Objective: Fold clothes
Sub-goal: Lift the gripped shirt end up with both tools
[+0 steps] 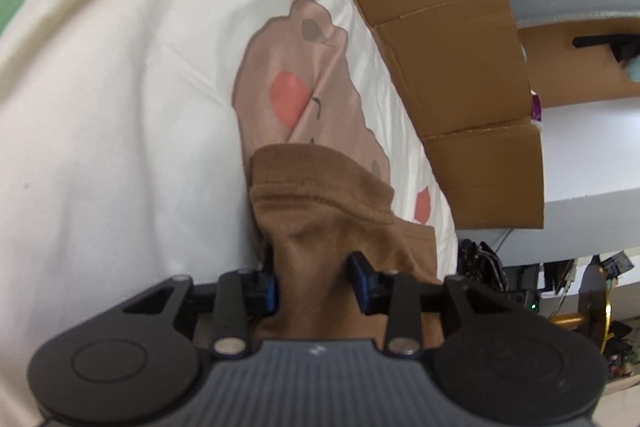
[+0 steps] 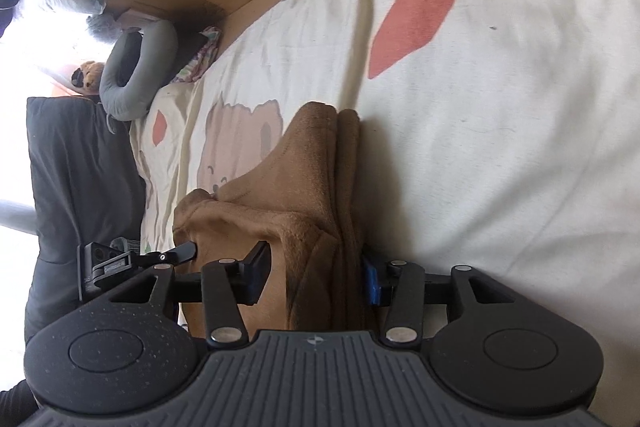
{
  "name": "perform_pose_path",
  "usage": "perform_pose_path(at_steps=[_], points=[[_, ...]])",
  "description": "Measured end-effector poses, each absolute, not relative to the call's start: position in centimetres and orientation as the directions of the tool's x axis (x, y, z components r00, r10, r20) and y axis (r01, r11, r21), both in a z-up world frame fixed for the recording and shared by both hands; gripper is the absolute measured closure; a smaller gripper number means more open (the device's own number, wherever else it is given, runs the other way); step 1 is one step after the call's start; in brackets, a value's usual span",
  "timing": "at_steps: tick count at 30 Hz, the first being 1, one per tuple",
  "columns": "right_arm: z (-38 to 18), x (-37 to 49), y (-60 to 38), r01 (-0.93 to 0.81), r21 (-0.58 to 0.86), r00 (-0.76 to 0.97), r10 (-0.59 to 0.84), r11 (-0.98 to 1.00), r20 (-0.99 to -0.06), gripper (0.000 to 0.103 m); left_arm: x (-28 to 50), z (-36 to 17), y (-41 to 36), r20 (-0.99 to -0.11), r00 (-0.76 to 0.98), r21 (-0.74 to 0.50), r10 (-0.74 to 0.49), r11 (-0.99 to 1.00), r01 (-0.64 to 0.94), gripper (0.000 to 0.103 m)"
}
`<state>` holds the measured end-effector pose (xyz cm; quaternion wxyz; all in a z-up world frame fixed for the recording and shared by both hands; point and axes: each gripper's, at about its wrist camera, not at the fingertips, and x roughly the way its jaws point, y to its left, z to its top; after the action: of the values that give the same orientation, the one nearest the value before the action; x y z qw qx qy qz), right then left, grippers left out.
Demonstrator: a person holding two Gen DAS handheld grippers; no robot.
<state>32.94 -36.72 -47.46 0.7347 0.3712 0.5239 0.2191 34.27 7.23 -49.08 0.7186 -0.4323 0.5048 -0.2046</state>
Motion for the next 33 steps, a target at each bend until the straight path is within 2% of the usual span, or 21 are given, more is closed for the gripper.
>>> perform_pose_path(at_steps=[2, 4, 8, 10, 16, 24, 33], points=[[-47.5, 33.1, -36.4, 0.052, 0.776, 0.352, 0.716, 0.629, -0.603, 0.051, 34.4, -49.3, 7.1, -0.543, 0.411, -0.832, -0.732, 0.535, -0.147, 0.067], [-47.3, 33.2, -36.2, 0.028, 0.768, 0.351, 0.713, 0.64, -0.607, 0.052, 34.3, -49.3, 6.9, -0.548, 0.412, -0.829, -0.728, 0.54, -0.147, 0.073], [-46.8, 33.2, -35.8, 0.004, 0.729, 0.341, 0.684, 0.685, -0.645, 0.08, 34.0, -48.9, 6.9, -0.565, 0.416, -0.815, -0.713, 0.563, -0.142, 0.088], [-46.5, 33.1, -35.7, 0.0, 0.722, 0.343, 0.678, 0.692, -0.65, 0.084, 33.8, -48.0, 6.8, -0.572, 0.427, -0.805, -0.7, 0.58, -0.128, 0.094], [-44.5, 32.2, -34.8, -0.03, 0.69, 0.378, 0.647, 0.724, -0.663, 0.086, 32.9, -44.9, 6.2, -0.606, 0.431, -0.767, -0.669, 0.634, -0.094, 0.096], [-41.8, 31.2, -33.9, -0.034, 0.655, 0.395, 0.612, 0.755, -0.685, 0.088, 32.1, -41.1, 4.8, -0.692, 0.424, -0.676, -0.584, 0.73, -0.098, 0.096], [-35.4, 30.0, -32.0, -0.094, 0.562, 0.429, 0.543, 0.822, -0.722, 0.09, 30.8, -36.2, 3.7, -0.744, 0.459, -0.589, -0.485, 0.801, -0.107, 0.096]])
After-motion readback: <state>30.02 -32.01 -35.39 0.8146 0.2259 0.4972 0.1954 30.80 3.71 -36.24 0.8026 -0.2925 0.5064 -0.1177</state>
